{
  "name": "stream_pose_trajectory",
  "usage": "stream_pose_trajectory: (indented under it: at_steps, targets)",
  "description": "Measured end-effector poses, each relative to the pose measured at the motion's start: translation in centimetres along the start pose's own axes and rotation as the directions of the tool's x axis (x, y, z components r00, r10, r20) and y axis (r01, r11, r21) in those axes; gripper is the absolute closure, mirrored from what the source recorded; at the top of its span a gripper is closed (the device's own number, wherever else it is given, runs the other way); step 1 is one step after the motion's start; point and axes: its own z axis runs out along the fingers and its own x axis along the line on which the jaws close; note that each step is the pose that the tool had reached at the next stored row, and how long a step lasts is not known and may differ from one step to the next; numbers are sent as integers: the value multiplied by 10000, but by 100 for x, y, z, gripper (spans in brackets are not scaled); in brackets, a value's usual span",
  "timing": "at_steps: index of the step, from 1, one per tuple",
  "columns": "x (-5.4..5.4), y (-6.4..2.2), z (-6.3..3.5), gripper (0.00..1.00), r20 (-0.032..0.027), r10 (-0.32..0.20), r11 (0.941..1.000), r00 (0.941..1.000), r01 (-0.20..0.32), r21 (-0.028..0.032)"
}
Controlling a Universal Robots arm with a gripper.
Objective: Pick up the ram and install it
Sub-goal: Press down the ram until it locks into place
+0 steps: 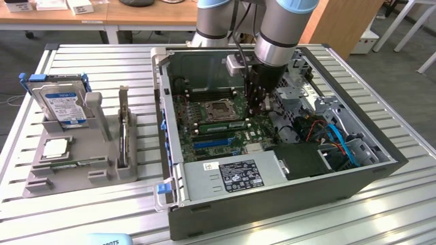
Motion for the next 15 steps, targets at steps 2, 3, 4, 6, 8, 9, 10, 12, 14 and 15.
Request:
stream_pose_trajectory:
  at_steps: [2, 3, 4, 6, 8, 9, 10, 12, 14, 15]
  targets:
    - [0, 0, 6, 90, -4, 0, 10000, 10000, 0, -1]
    - [1, 0, 10, 90, -3, 0, 10000, 10000, 0, -1]
    - [1, 0, 14, 90, -3, 0, 10000, 10000, 0, -1]
    - [1, 0, 23, 90, -3, 1, 10000, 10000, -1, -1]
    - [1, 0, 32, 90, -4, 0, 10000, 10000, 0, -1]
    - [1, 0, 37, 90, -3, 0, 10000, 10000, 0, -1]
    - [2, 0, 40, 90, -5, 0, 10000, 10000, 0, -1]
    - [2, 0, 46, 90, -4, 0, 10000, 10000, 0, -1]
    - [1, -1, 54, 90, -3, 0, 10000, 10000, 0, -1]
    - [2, -1, 59, 90, -3, 0, 10000, 10000, 0, -1]
